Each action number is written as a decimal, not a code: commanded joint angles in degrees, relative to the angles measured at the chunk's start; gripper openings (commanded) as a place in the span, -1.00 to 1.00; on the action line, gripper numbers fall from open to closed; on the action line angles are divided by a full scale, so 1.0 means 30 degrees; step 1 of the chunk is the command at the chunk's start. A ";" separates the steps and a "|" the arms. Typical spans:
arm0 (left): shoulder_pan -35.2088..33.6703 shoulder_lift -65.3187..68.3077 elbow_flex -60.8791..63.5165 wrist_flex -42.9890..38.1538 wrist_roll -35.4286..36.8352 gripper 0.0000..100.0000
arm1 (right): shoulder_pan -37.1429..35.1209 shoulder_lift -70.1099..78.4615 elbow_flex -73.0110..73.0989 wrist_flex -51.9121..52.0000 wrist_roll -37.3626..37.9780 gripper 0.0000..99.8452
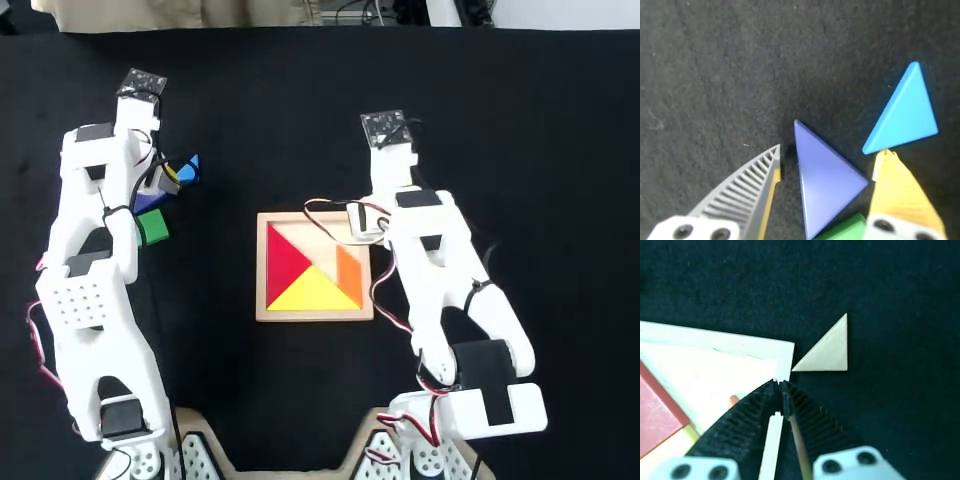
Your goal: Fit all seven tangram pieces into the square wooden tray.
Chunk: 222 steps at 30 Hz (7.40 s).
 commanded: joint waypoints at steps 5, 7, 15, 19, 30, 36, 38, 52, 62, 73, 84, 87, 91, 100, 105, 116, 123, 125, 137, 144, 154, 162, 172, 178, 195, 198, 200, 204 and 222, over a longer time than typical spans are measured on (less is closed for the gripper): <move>0.0571 -0.0117 -0.0777 0.1289 -0.1612 -0.41 | 0.0234 -0.0190 -0.0044 -0.0352 0.0176 -0.98; 0.0571 -0.0117 -0.0777 0.1319 -0.1641 -0.41 | 0.0234 0.0103 -0.0220 -0.0352 0.0176 -0.98; 0.0571 0.0264 -0.0894 0.1348 -0.1553 -0.49 | 0.0234 0.0396 -0.0366 -0.0322 0.0176 -0.98; 0.0337 0.1084 -0.0982 0.1289 -0.1524 -0.59 | 0.0234 0.0396 -0.0366 -0.0293 0.0176 -0.98; -0.0806 0.1670 -0.3121 0.3136 -0.1612 -0.57 | 0.0234 0.0396 -0.0366 -0.0293 0.0176 -0.98; -0.0601 0.1729 -0.5905 0.6300 -0.2872 -0.39 | 0.0234 0.0396 -0.0366 -0.0264 0.0176 -0.98; -0.0689 0.1758 -0.6110 0.6535 -0.2960 -0.40 | 0.0234 0.0396 -0.0366 -0.0264 0.0176 -0.98; -0.0484 0.5421 -0.8982 0.5626 -0.3780 -0.41 | 0.0234 0.0484 -0.0366 -0.0293 0.0176 -0.98; 0.0073 0.7267 -1.2615 0.7971 -0.3810 -0.41 | 0.0234 0.0484 -0.0366 -0.0322 0.0176 -0.98; 0.0103 0.7971 -1.2967 0.8000 -0.3692 -0.66 | 0.0234 0.0454 -0.0366 -0.0322 0.0176 -0.98; -0.0220 0.8176 -1.8183 1.2308 -0.3780 -0.65 | 0.0264 0.0396 -0.0366 -0.0293 0.0176 -0.98; -0.0278 0.8176 -1.8037 1.2542 -0.4689 -0.47 | 0.0264 0.0454 -0.0366 -0.0293 0.0176 -0.98; -0.0249 0.8176 -1.8007 1.3509 -0.7004 -0.42 | 0.0264 0.0484 -0.0366 -0.0264 0.0176 -0.98; -0.0249 0.8821 -1.8066 1.3363 -0.9377 -0.43 | 0.0264 0.0484 -0.0366 -0.0322 0.0176 -0.98; -0.0747 0.9963 -1.8154 1.3363 -1.0608 -0.43 | 0.0264 0.0484 -0.0366 -0.0322 0.0176 -0.98; -0.1509 1.0198 -1.9326 1.3421 -1.2161 -0.43 | 0.0264 0.0513 -0.0366 -0.0352 0.0205 -0.98; -0.1744 1.0198 -1.9326 1.3363 -1.2015 -0.43 | 0.0264 0.0513 -0.0366 -0.0352 0.0205 -0.98; -0.1861 1.0198 -1.9297 1.3451 -1.2161 -0.43 | 0.0264 0.0513 -0.0366 -0.0352 0.0205 -0.98; -0.1861 1.0227 -1.8623 1.3363 -1.3158 -0.58 | 0.0264 0.0513 -0.0337 -0.0352 0.0205 -0.98; -0.1919 1.0227 -1.8564 1.3363 -1.3304 -0.59 | 0.0264 0.0513 -0.0337 -0.0352 0.0205 -0.98; -0.1978 1.0051 -1.8652 1.3538 -1.3011 -0.60 | 0.0264 0.0513 -0.0337 -0.0352 0.0205 -0.98; -0.1978 1.0168 -1.9531 1.4066 -1.1722 -0.60 | 0.0264 0.0513 -0.0366 -0.0352 0.0205 -0.98; -0.1744 0.9993 -1.9502 1.4359 -0.8205 -0.79 | 0.0264 0.0484 -0.0366 -0.0352 0.0205 -0.98; -0.1451 0.9289 -2.0352 1.4388 -0.5011 -0.68 | 0.0234 0.0484 -0.0366 -0.0352 0.0205 -0.98; 0.3062 0.1582 -1.5722 1.4418 0.4513 -0.65 | 0.0469 0.0308 -0.0454 -0.0205 0.0821 -0.98; 0.4234 -0.0967 -1.2586 1.4418 0.7531 -0.65 | 0.1289 0.0308 -0.0777 -0.0147 0.0674 -0.98; 0.5231 -0.2637 -1.0505 1.4388 0.8996 -0.65 | 0.2139 0.0308 -0.1040 -0.0147 0.0029 -0.98; 0.7516 -0.5538 -0.7516 1.4330 1.1839 -0.66 | 0.4190 0.0308 -0.1714 -0.0147 -0.1670 -0.98; 1.6513 -0.6359 -0.2593 0.9377 2.5612 -0.66 | 0.8586 0.0308 -0.2564 -0.0293 -0.3106 -0.98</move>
